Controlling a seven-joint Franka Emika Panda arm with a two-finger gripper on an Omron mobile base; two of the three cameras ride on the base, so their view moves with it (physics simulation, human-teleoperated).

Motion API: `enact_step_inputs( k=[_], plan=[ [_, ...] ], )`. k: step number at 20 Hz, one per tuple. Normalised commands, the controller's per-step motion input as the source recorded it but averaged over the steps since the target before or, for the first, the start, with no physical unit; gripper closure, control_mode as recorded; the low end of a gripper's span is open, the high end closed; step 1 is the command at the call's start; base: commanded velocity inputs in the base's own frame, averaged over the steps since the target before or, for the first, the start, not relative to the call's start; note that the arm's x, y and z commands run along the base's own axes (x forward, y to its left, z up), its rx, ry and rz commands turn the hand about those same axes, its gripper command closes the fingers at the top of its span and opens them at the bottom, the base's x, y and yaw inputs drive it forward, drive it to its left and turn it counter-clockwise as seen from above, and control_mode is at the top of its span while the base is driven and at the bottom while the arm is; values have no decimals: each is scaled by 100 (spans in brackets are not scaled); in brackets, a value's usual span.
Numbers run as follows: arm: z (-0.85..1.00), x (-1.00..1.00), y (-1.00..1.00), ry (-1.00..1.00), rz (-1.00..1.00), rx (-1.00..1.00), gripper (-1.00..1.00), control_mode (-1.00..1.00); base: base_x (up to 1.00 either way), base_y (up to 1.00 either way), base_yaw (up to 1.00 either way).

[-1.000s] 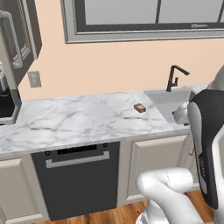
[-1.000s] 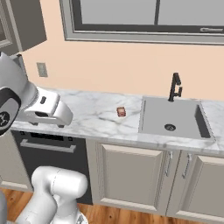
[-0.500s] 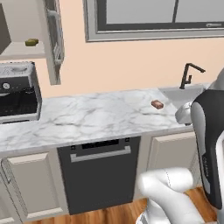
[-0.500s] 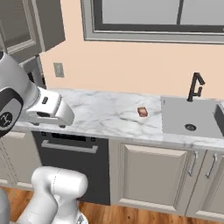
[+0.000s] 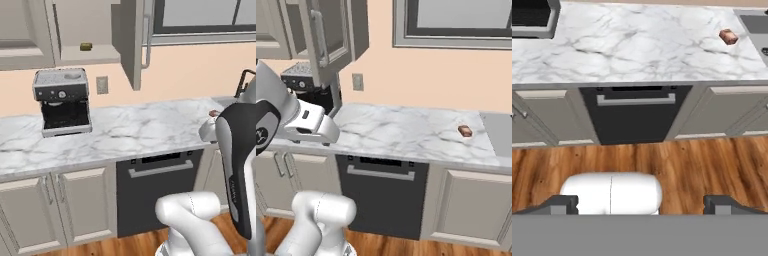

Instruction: Locate and retrieve the sponge and bar soap from the cabinet. Place them next to the sink.

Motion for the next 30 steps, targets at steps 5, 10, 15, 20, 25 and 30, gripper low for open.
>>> enact_step_inputs(
  k=[5, 10, 15, 20, 25, 30],
  plan=[
    [0, 0, 0, 0, 0, 0, -100, 100, 1, 74, -7],
    [0, 0, 0, 0, 0, 0, -100, 100, 13, 77, -10],
    [0, 0, 0, 0, 0, 0, -100, 100, 47, 59, -16],
    [0, 0, 0, 0, 0, 0, -100, 100, 69, 5, -14],
    [0, 0, 0, 0, 0, 0, -100, 100, 18, 29, -3],
    [0, 0, 0, 0, 0, 0, -100, 100, 30, 31, 0]
  ],
)
